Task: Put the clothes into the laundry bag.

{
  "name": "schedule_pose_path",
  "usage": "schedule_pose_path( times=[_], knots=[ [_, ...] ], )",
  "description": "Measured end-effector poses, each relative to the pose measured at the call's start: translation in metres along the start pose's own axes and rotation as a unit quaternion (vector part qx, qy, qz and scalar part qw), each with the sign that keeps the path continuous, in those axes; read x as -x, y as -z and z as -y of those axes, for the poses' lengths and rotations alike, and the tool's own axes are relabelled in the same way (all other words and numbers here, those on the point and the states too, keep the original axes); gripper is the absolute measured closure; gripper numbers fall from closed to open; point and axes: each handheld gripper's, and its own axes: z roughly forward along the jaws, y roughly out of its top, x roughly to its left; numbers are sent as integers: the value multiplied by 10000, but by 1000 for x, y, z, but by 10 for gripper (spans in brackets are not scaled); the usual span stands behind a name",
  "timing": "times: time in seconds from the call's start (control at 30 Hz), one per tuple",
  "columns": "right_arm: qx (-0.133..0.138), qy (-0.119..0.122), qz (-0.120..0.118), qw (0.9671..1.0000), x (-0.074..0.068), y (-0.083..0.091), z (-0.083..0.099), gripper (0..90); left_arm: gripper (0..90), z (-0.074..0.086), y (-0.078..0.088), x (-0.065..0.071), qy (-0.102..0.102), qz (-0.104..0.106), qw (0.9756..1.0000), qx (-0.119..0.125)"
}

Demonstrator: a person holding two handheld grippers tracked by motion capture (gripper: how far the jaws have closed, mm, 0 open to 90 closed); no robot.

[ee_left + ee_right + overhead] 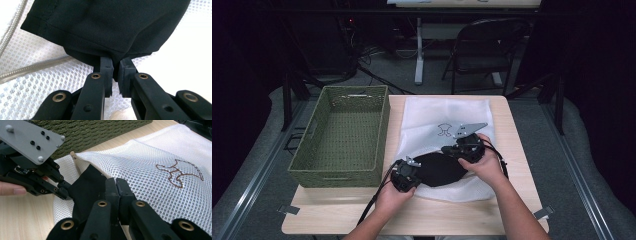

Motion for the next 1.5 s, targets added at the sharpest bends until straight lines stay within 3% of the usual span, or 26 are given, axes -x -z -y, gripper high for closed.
schedule_pose_path(
  times=[0.17, 0.53, 1.03, 1.13, 1.23, 1.5],
  knots=[
    [1, 2, 2, 10000, 0, 0, 0, 893, 842, -1, 0, -1, 121, 103, 9999, 64],
    [4, 1, -17, 10000, -1, 0, 0, 893, 843, -13, 2, 1, 96, 177, 9997, 148],
    [14, 32, -41, 10000, -2, -1, -1, 893, 843, -27, -8, 3, 93, 302, 9994, 123],
    [13, 44, -49, 10000, -3, -1, -1, 894, 842, -30, -11, 3, 208, 348, 9990, 176],
    [12, 54, -53, 10000, -3, -1, -1, 894, 842, -32, -12, 3, 291, 343, 9988, 211],
    [22, 46, -65, 10000, -3, -1, -1, 893, 842, -40, -13, 3, 261, 265, 9990, 237]
  ],
)
